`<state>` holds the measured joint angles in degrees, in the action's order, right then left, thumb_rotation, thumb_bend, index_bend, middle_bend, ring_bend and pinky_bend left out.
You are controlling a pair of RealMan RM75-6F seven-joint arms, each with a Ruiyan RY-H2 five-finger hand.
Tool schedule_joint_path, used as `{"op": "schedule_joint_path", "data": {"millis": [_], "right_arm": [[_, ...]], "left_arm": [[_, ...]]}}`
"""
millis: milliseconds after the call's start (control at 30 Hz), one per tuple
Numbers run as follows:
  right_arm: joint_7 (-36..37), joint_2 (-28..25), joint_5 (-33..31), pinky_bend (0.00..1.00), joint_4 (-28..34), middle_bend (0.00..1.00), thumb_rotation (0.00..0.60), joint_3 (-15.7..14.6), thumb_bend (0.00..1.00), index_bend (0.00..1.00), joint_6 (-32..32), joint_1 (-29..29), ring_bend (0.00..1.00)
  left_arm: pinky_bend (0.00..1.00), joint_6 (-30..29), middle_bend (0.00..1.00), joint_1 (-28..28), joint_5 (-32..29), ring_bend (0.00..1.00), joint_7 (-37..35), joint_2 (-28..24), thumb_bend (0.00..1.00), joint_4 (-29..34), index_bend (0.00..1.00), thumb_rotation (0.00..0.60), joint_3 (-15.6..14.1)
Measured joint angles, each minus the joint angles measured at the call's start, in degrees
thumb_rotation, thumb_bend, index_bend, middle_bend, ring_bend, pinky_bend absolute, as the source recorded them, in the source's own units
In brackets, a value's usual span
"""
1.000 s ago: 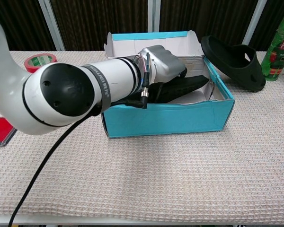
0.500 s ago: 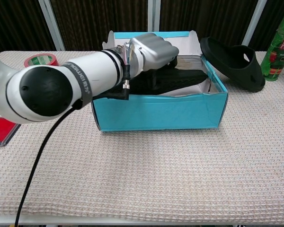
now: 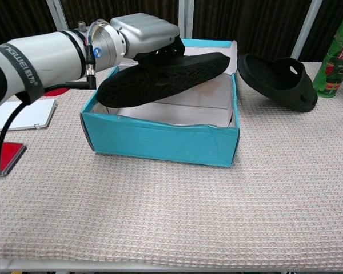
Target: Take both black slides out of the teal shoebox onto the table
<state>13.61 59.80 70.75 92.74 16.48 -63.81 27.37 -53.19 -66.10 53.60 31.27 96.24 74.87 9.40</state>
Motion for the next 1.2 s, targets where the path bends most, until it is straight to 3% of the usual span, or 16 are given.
{"op": "schedule_joint_path", "data": {"millis": [233,400,567,733,900,1000,1200], "right_arm": [[0.3,-0.6,0.5,0.00,0.4,0.00,0.600,0.0,0.20,0.00,-0.6,-0.4,0.00],[1.0,-0.7,1.3,0.00,0.7,0.00,0.600,-0.1,0.20,0.00,-1.0,-0.7,0.00],[1.7,-1.0,2.4,0.00,0.6,0.00,0.600,-0.6,0.20,0.00,-1.2,-1.0,0.00],[2.0,-0.9,3.4,0.00,0.5,0.00,0.600,-1.0,0.20,0.00,-1.7,-1.2,0.00],[2.2,-0.4,4.3,0.00,0.4,0.00,0.600,-1.6,0.20,0.00,-2.1,-1.4,0.00],[2.2,-0.3,4.2,0.00,0.3,0.00,0.600,-1.6,0.20,0.00,-2.3,-1.5,0.00],[2.0,-0.5,4.0,0.00,0.5,0.00,0.600,-1.8,0.20,0.00,-2.6,-1.9,0.00]], "left_arm": [[0.44,-5.8,0.57,4.6,2.3,0.47,-7.1,-4.4,0.42,5.7,0.53,0.600,2.6],[0.44,-12.0,0.56,10.4,4.2,0.47,-13.9,-10.8,0.42,11.3,0.52,0.600,5.3],[0.44,-13.4,0.55,16.8,0.4,0.47,-16.2,-16.7,0.41,13.8,0.51,0.600,5.9],[0.44,-12.9,0.53,20.5,-7.0,0.47,-15.4,-18.2,0.41,11.1,0.50,0.600,4.8],[0.42,-10.9,0.50,22.5,-12.1,0.45,-11.0,-16.3,0.41,3.3,0.47,0.600,2.3],[0.40,-7.5,0.44,23.0,-14.7,0.39,-9.5,-15.1,0.37,1.0,0.39,0.600,1.7],[0.35,-1.1,0.28,22.8,-18.4,0.24,-8.6,-14.3,0.18,2.6,0.17,0.600,2.0]]}}
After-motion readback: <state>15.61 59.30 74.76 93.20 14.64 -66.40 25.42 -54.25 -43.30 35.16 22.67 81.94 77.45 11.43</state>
